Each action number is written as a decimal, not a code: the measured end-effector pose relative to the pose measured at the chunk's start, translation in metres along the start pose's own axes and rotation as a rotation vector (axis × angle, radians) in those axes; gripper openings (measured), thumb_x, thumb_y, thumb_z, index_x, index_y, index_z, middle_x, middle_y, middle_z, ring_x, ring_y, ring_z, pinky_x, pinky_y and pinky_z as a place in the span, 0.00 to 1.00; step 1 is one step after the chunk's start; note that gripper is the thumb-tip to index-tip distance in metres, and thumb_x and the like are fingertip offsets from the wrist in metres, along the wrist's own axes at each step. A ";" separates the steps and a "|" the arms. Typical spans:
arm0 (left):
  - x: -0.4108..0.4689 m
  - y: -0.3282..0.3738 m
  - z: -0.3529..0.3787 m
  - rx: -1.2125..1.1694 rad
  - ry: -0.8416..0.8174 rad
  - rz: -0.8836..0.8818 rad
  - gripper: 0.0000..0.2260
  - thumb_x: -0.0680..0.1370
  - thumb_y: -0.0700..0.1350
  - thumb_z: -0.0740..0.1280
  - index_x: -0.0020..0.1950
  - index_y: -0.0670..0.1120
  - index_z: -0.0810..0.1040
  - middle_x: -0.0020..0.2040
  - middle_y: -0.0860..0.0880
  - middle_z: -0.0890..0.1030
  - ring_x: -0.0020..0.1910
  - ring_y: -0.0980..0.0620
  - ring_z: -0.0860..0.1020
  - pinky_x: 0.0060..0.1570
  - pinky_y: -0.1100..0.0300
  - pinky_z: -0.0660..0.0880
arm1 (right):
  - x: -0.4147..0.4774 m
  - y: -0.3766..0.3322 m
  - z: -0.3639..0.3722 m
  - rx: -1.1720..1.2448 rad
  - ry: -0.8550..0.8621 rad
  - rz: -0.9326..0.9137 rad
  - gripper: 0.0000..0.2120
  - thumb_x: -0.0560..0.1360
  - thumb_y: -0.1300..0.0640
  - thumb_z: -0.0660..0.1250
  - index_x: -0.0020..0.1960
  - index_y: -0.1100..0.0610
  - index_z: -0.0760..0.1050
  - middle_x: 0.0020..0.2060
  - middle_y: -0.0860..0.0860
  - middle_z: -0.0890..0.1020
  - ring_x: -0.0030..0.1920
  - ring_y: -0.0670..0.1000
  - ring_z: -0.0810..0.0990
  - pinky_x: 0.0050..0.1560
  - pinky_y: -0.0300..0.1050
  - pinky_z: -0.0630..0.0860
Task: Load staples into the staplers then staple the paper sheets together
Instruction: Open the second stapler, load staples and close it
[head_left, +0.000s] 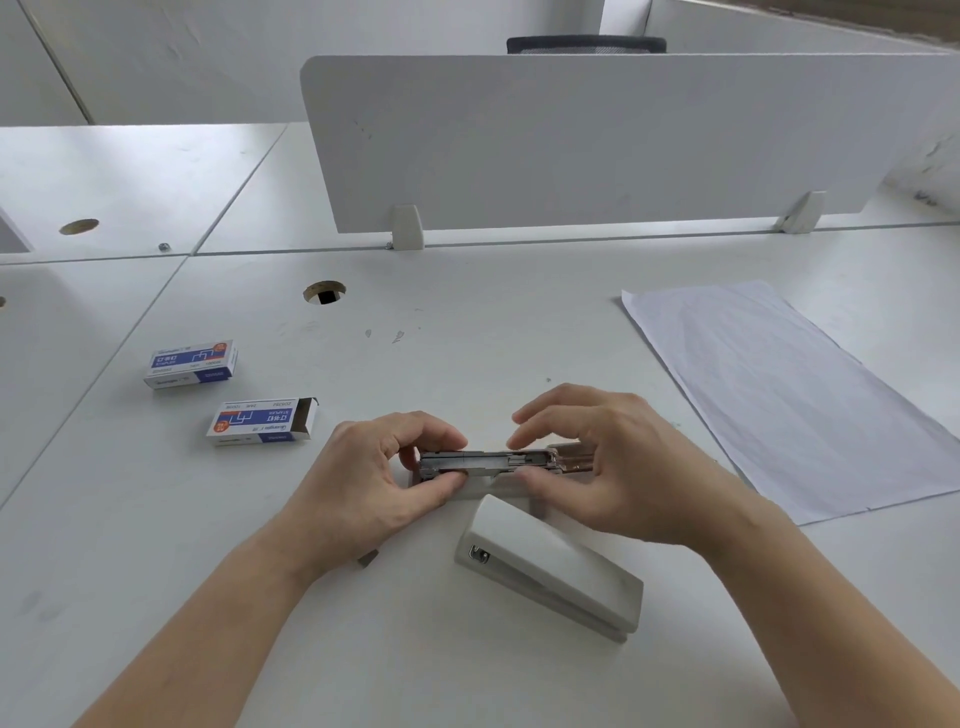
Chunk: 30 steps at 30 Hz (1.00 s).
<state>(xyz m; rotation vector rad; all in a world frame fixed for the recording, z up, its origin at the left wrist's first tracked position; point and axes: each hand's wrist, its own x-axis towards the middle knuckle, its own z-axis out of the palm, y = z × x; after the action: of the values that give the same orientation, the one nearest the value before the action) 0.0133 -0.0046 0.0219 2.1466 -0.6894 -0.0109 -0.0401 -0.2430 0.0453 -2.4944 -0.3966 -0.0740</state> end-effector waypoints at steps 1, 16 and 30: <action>0.000 0.000 0.000 -0.003 0.000 -0.003 0.10 0.69 0.42 0.77 0.46 0.54 0.83 0.41 0.60 0.83 0.40 0.56 0.77 0.33 0.77 0.66 | -0.001 0.000 -0.002 0.008 -0.003 0.012 0.07 0.73 0.47 0.70 0.51 0.42 0.83 0.56 0.37 0.79 0.47 0.46 0.83 0.50 0.39 0.79; -0.001 0.000 -0.001 -0.004 -0.008 -0.056 0.10 0.69 0.45 0.77 0.46 0.59 0.81 0.43 0.58 0.83 0.37 0.53 0.74 0.29 0.67 0.72 | -0.013 0.021 -0.037 -0.152 -0.240 0.317 0.32 0.67 0.50 0.69 0.68 0.36 0.65 0.57 0.34 0.74 0.54 0.38 0.75 0.53 0.41 0.78; 0.005 -0.005 -0.001 -0.177 0.059 -0.106 0.08 0.69 0.44 0.77 0.44 0.55 0.83 0.40 0.54 0.84 0.35 0.46 0.74 0.36 0.66 0.71 | -0.012 0.033 -0.055 0.509 0.212 0.208 0.39 0.58 0.58 0.81 0.67 0.44 0.73 0.52 0.50 0.86 0.49 0.53 0.86 0.52 0.52 0.84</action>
<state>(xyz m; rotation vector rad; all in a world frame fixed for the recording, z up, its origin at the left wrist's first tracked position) 0.0201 -0.0036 0.0200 2.0028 -0.5208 -0.0630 -0.0391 -0.3038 0.0702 -1.9857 -0.0526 -0.1338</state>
